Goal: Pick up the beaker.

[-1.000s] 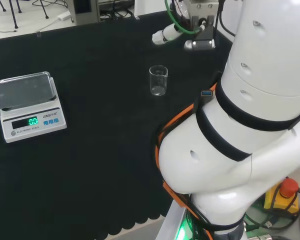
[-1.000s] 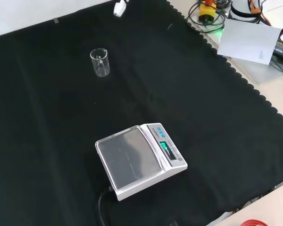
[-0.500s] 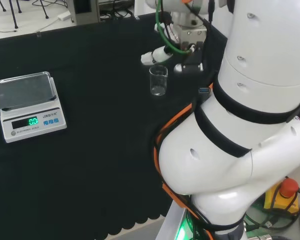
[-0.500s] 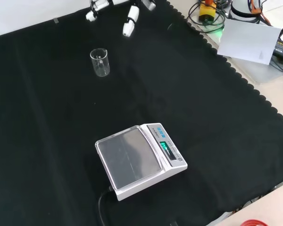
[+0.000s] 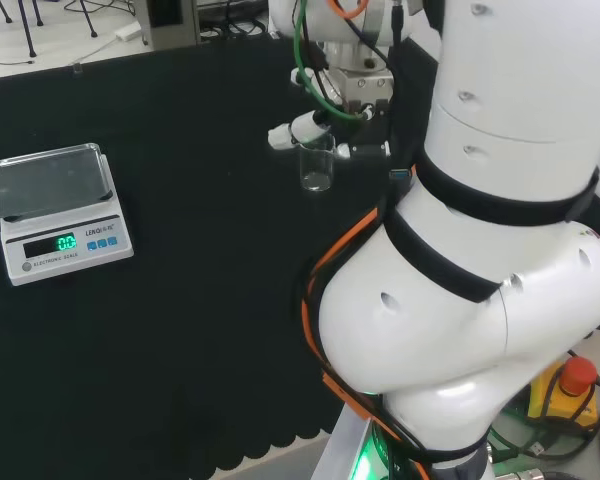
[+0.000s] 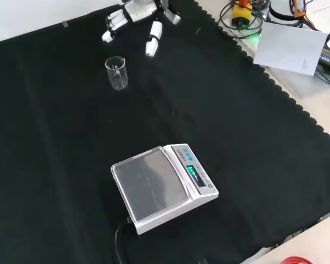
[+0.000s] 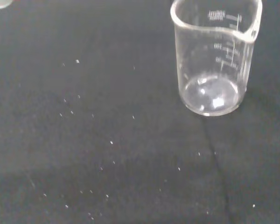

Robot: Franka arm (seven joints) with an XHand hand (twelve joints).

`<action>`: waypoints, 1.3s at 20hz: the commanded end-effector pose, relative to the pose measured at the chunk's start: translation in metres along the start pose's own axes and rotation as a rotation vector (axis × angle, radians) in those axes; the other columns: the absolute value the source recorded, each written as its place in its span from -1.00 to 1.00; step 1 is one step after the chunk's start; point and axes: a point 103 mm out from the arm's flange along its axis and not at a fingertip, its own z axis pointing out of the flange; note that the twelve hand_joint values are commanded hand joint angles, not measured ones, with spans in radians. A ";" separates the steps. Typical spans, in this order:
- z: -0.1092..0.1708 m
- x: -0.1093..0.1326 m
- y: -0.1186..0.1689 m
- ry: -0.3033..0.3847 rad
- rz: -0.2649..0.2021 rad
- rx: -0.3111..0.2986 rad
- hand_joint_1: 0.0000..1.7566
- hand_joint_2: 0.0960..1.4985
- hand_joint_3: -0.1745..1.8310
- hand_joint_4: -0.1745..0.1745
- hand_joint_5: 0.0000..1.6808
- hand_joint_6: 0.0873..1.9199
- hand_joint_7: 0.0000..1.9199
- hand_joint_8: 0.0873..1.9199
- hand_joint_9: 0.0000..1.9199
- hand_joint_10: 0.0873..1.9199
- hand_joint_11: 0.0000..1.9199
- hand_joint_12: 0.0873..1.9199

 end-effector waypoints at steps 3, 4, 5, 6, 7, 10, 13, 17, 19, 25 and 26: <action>0.023 -0.039 0.040 -0.015 0.032 0.066 -0.37 -0.12 -0.80 0.27 -0.94 -1.00 -0.91 -0.35 -0.82 -0.14 -1.00 0.47; 0.023 -0.043 0.042 -0.026 0.033 0.072 -0.37 -0.12 -0.80 0.28 -0.94 -1.00 -0.92 -0.35 -0.83 -0.14 -1.00 0.47; 0.024 -0.047 0.044 -0.025 0.039 0.079 -0.37 -0.12 -0.80 0.28 -0.95 -1.00 -0.92 -0.35 -0.84 -0.13 -1.00 0.46; 0.025 -0.050 0.046 -0.022 0.047 0.085 -0.38 -0.12 -0.80 0.31 -0.96 -1.00 -0.93 -0.35 -0.85 -0.12 -1.00 0.45; 0.026 -0.054 0.048 -0.023 0.054 0.091 -0.38 -0.13 -0.80 0.33 -0.96 -1.00 -0.94 -0.36 -0.86 -0.12 -1.00 0.45; 0.028 -0.060 0.056 -0.049 0.058 0.113 -0.39 -0.14 -0.81 0.38 -0.98 -1.00 -0.95 -0.36 -0.88 -0.11 -1.00 0.44; 0.031 -0.061 0.061 -0.043 0.056 0.140 -0.39 -0.14 -0.81 0.40 -0.98 -1.00 -0.96 -0.36 -0.89 -0.11 -1.00 0.44; 0.038 -0.060 0.068 -0.048 0.051 0.185 -0.40 -0.15 -0.81 0.42 -0.98 -1.00 -0.96 -0.36 -0.90 -0.10 -1.00 0.43; 0.042 -0.061 0.072 -0.051 0.053 0.200 -0.41 -0.15 -0.81 0.43 -0.98 -1.00 -0.97 -0.36 -0.90 -0.10 -1.00 0.43; 0.050 -0.073 0.080 -0.089 0.096 0.240 -0.41 -0.15 -0.81 0.45 -0.97 -1.00 -0.96 -0.36 -0.90 -0.09 -1.00 0.42; 0.053 -0.075 0.081 -0.097 0.108 0.251 -0.41 -0.15 -0.81 0.45 -0.97 -1.00 -0.95 -0.36 -0.89 -0.09 -1.00 0.42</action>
